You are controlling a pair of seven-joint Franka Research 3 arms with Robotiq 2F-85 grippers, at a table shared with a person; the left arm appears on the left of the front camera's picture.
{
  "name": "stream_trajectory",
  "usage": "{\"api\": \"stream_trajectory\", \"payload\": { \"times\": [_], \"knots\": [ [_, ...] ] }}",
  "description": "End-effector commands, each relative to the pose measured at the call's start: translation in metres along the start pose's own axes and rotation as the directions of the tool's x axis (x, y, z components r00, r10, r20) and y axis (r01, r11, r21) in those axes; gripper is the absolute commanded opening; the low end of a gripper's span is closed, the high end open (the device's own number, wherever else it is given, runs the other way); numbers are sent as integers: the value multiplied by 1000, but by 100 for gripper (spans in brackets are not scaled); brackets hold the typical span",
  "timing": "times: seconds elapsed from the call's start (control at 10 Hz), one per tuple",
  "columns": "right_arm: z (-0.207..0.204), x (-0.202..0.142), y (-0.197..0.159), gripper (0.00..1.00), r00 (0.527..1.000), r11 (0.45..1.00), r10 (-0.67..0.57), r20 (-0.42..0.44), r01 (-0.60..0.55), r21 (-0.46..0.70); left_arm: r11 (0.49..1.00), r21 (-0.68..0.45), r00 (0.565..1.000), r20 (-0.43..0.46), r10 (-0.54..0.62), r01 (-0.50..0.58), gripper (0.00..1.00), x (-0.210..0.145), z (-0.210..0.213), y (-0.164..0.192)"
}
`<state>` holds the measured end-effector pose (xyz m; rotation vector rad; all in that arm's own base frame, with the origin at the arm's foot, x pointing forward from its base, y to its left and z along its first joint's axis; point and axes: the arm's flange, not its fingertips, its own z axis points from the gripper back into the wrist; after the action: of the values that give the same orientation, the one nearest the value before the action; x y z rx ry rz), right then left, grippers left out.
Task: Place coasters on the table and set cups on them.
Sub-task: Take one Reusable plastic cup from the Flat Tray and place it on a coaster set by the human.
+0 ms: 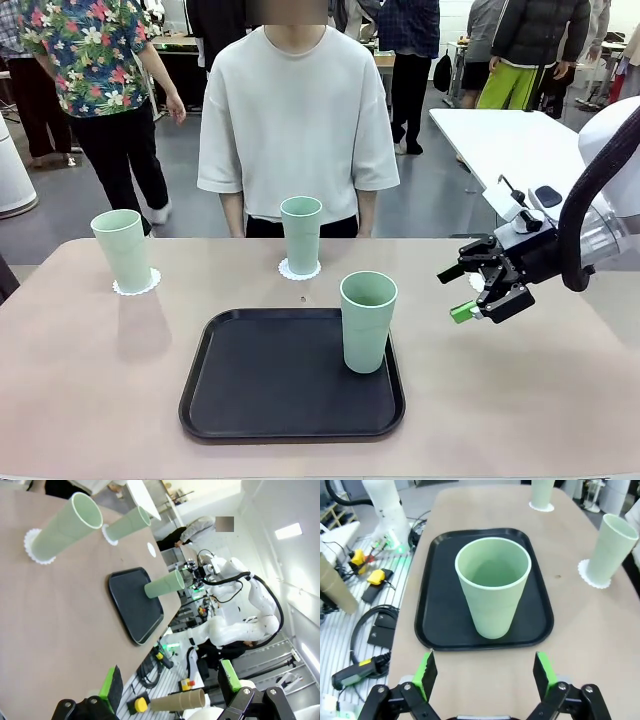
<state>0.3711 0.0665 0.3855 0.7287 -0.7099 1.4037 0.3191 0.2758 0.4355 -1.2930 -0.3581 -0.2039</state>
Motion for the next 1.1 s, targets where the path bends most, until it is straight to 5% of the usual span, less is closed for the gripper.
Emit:
{"api": "stream_trajectory", "payload": {
  "times": [0.0,0.4,1.0],
  "knots": [
    [-12,-11,-5,100,996,994,94,-8,-95,-62,1000,-7,1000,8,-1,1,100,-1,1,-2],
    [-31,-49,-16,100,981,990,141,133,-139,-27,1000,-7,1000,8,-1,1,100,-1,1,-2],
    [-72,-63,-33,100,955,995,-83,285,64,76,1000,-7,1000,8,-1,1,100,-1,1,-2]
  ]
}}
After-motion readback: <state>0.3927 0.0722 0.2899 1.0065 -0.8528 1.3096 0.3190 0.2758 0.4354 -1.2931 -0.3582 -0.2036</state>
